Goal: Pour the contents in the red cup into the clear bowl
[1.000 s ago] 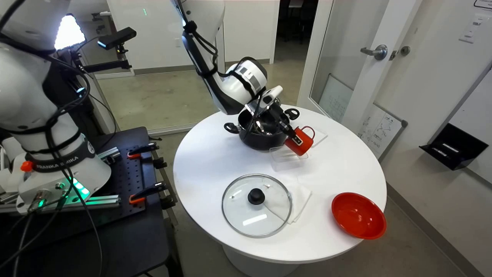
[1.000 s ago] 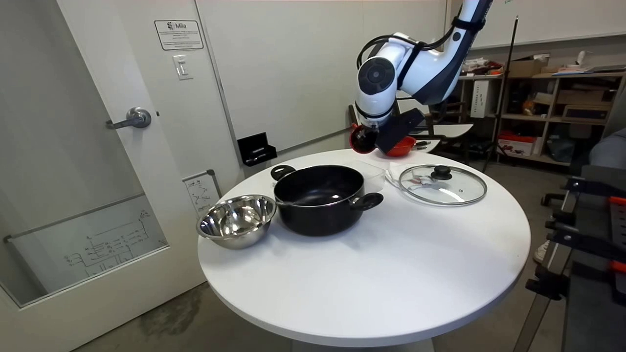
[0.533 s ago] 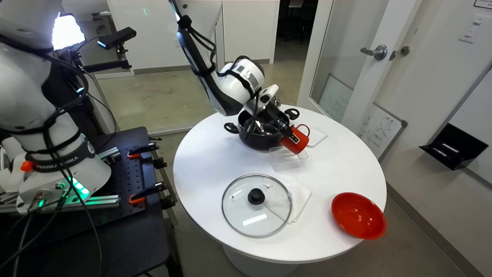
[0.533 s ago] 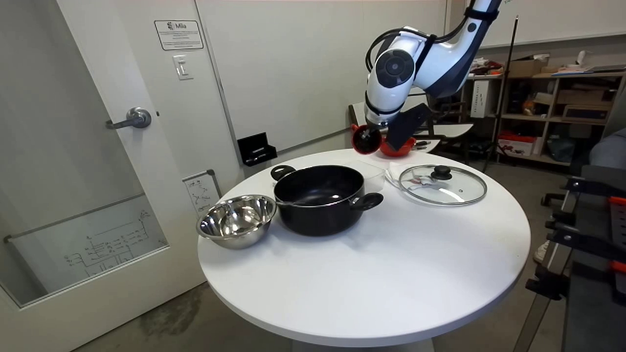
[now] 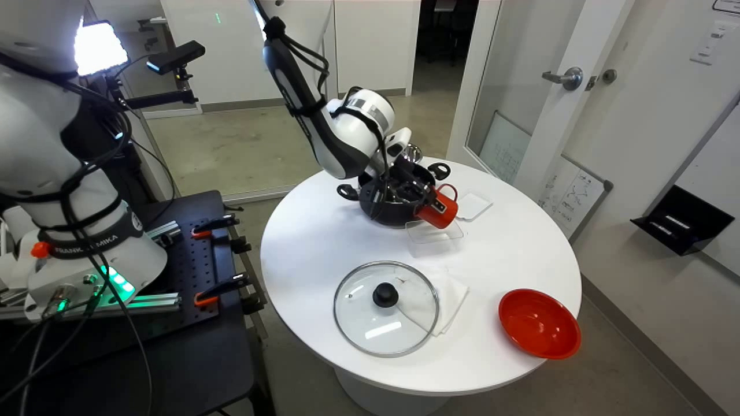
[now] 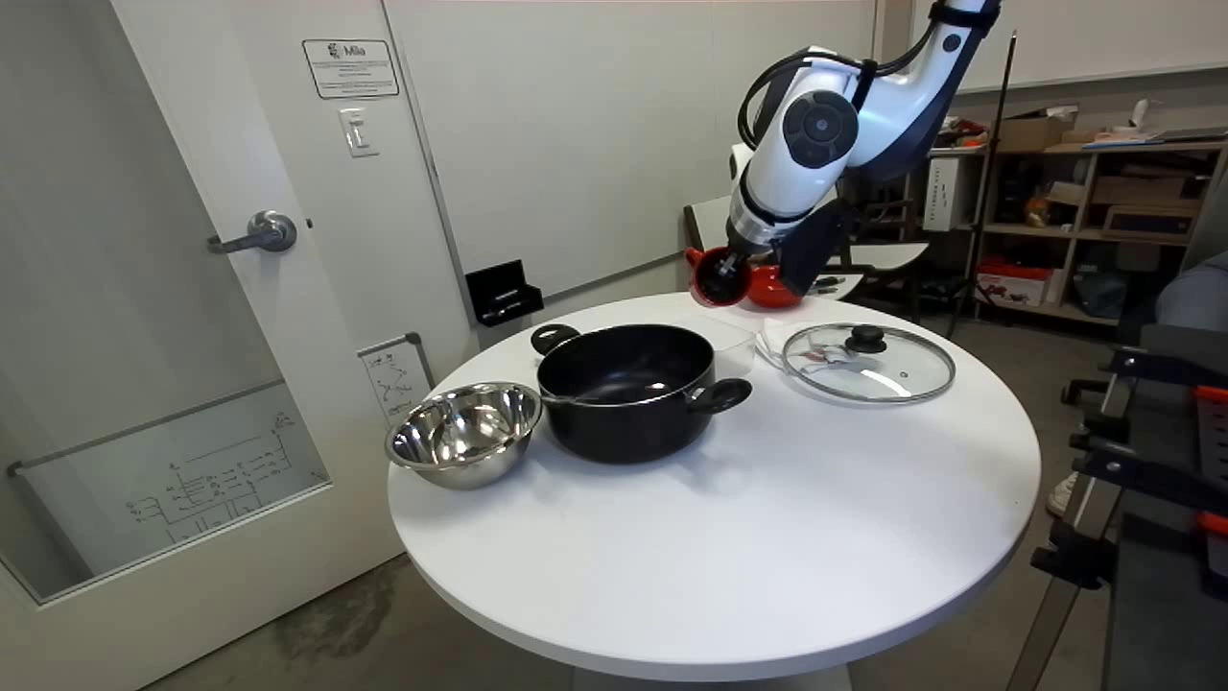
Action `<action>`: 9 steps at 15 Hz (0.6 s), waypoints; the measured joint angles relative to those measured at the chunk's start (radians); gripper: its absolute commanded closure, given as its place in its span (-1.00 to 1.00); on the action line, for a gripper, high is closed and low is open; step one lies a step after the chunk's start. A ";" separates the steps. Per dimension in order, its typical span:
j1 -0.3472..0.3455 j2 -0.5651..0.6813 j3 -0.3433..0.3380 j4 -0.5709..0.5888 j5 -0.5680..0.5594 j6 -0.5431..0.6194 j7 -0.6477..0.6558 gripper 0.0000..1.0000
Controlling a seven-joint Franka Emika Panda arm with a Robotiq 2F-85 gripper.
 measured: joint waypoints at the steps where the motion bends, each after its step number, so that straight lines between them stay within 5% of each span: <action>1: -0.007 -0.006 0.007 -0.005 -0.031 0.000 0.011 0.96; 9: -0.023 -0.012 0.015 -0.023 -0.018 0.003 -0.004 0.82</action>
